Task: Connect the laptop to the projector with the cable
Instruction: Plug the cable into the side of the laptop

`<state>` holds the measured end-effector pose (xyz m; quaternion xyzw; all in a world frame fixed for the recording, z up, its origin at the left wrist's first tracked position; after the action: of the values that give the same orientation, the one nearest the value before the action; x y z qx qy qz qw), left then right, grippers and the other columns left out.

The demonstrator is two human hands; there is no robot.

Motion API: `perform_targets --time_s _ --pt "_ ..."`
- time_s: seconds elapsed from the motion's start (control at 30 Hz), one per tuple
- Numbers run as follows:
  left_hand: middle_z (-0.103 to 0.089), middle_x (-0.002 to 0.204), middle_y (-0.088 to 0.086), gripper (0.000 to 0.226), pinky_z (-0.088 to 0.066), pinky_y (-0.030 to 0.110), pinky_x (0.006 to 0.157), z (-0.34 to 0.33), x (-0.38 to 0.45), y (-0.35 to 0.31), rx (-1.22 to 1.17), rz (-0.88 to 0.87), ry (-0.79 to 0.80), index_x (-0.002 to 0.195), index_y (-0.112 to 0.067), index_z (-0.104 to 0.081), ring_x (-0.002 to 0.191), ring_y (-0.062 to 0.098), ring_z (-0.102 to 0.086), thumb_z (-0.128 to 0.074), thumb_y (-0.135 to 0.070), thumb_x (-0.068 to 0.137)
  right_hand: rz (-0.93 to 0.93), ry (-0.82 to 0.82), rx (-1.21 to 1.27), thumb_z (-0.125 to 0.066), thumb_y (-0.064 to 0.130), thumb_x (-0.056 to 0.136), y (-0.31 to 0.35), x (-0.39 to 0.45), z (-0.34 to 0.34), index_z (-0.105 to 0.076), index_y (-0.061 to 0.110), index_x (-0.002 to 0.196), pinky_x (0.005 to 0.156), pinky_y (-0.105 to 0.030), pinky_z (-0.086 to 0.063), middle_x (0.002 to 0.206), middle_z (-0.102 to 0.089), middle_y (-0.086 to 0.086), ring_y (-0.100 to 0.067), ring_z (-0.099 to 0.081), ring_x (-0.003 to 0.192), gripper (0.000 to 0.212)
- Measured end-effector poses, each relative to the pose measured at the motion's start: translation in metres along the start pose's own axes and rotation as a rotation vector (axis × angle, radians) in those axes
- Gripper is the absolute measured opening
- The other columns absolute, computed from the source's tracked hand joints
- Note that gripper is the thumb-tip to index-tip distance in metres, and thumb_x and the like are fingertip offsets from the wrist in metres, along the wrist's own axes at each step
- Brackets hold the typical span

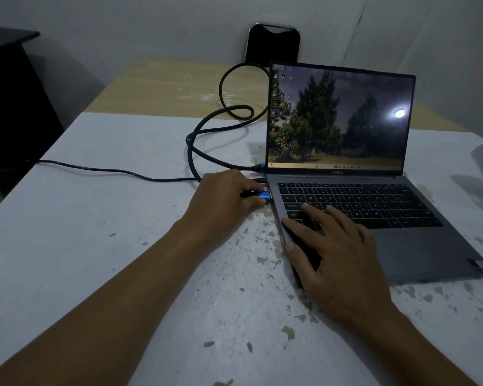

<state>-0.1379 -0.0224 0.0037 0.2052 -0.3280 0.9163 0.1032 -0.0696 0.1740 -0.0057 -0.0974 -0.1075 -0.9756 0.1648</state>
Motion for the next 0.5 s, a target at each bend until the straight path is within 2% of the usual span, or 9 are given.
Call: perform_targets --time_s 0.13,0.3,0.37,0.5 --pt "-0.058 0.084 -0.016 0.033 -0.045 0.025 0.072 0.0007 0.0002 -0.0009 -0.002 0.014 0.002 0.116 -0.029 -0.077 0.080 0.005 -0.057 -0.077 -0.038 0.085 0.002 -0.003 -0.014 -0.027 0.061 0.092 0.0004 0.0000 0.0007 -0.043 0.051 0.143 0.117 -0.040 -0.009 0.157 -0.035 0.014 -0.012 -0.015 0.150 0.054" --pt "-0.072 0.097 -0.009 0.032 -0.049 0.026 0.077 0.0008 -0.0028 -0.0031 -0.017 0.052 -0.016 0.115 -0.028 -0.077 0.087 0.007 -0.061 -0.077 -0.039 0.085 0.003 0.001 -0.014 -0.026 0.061 0.092 0.0005 0.0007 0.0002 -0.043 0.051 0.143 0.117 -0.041 -0.010 0.157 -0.035 0.014 -0.013 -0.015 0.150 0.054" --pt "-0.069 0.094 -0.011 0.032 -0.050 0.028 0.078 0.0012 -0.0021 -0.0042 0.006 0.042 -0.003 0.117 -0.029 -0.077 0.089 0.009 -0.063 -0.076 -0.039 0.086 0.003 0.002 -0.014 -0.026 0.061 0.092 0.0006 0.0011 0.0002 -0.042 0.052 0.143 0.117 -0.040 -0.009 0.157 -0.035 0.015 -0.012 -0.014 0.150 0.054" --pt "-0.058 0.085 -0.016 0.032 -0.043 0.022 0.073 -0.0001 -0.0001 -0.0029 0.020 0.053 0.009 0.118 -0.029 -0.076 0.083 0.006 -0.058 -0.076 -0.037 0.087 0.005 0.007 -0.008 -0.025 0.061 0.092 0.0008 0.0017 -0.0001 -0.042 0.052 0.143 0.117 -0.040 -0.009 0.157 -0.035 0.016 -0.012 -0.013 0.150 0.054"
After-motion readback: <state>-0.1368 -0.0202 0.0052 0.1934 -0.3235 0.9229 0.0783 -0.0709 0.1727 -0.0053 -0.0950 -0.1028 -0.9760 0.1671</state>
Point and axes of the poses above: each hand's wrist, its own x-axis towards the middle knuckle, its own z-axis out of the back of the hand, y = z × x, the point moved 7 cm from there along x, towards the middle knuckle
